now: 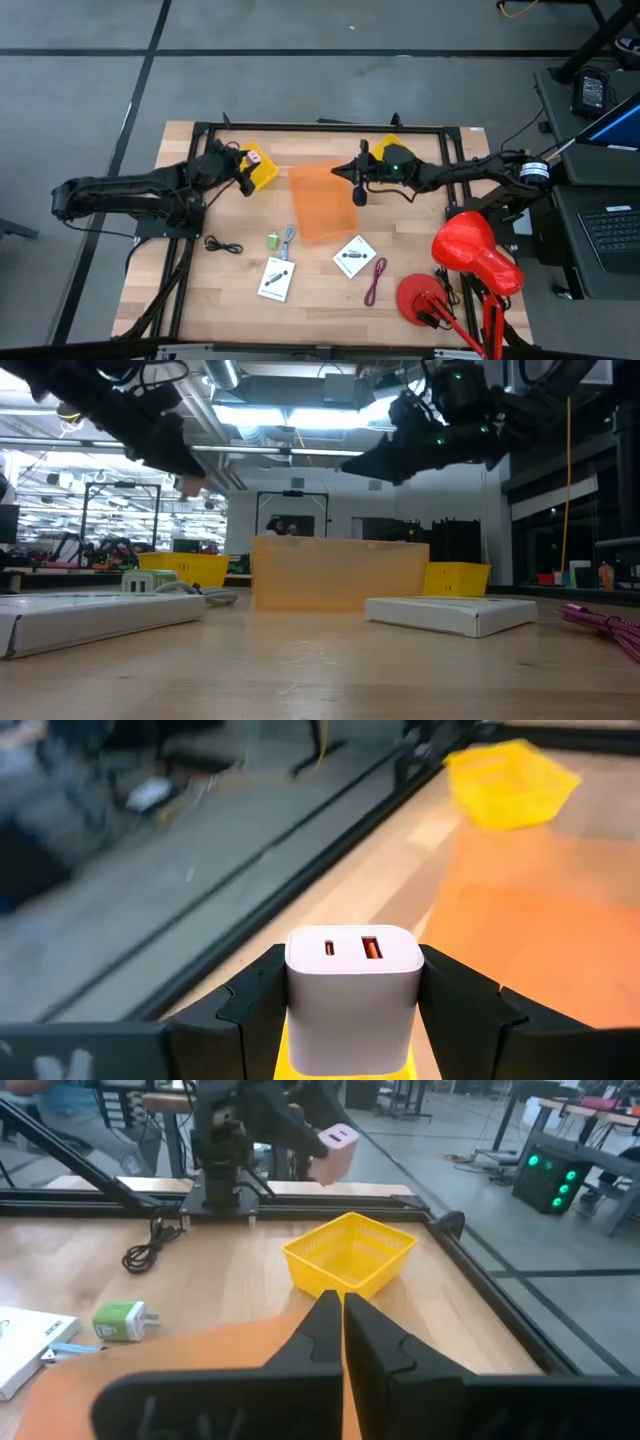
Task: Pick and place items into bin
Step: Put the pink charger adapter into the left yellow bin
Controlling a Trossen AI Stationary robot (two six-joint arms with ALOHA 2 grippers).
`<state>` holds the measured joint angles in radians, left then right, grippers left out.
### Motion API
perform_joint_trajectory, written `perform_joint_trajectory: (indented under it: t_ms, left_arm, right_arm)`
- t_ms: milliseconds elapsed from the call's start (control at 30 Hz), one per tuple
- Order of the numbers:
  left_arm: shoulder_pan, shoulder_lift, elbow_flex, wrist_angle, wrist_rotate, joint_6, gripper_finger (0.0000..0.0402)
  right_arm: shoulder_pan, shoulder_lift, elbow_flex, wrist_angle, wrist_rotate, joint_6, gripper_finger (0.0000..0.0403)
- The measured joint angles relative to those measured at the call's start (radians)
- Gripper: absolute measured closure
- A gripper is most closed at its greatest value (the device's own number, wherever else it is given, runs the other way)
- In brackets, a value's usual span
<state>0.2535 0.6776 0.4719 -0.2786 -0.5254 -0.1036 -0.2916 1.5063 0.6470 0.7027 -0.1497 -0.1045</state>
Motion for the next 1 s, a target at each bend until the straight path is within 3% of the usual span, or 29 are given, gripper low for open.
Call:
perform_joint_trajectory:
  t_ms: [100, 567, 1000]
  left_arm:
    - [0.0, 0.016, 0.053, -0.086, -0.01, -0.074, 0.0215]
    - [0.07, 0.244, 0.101, -0.142, -0.055, -0.188, 0.0215]
    - [0.14, 0.395, 0.101, -0.136, -0.042, -0.182, 0.0215]
  right_arm:
    - [0.0, 0.0, -0.038, 0.05, 0.0, -0.001, 0.0403]
    - [0.0, 0.0, -0.049, 0.057, 0.002, -0.004, 0.0403]
    - [0.0, 0.0, -0.049, 0.056, 0.001, 0.024, 0.0403]
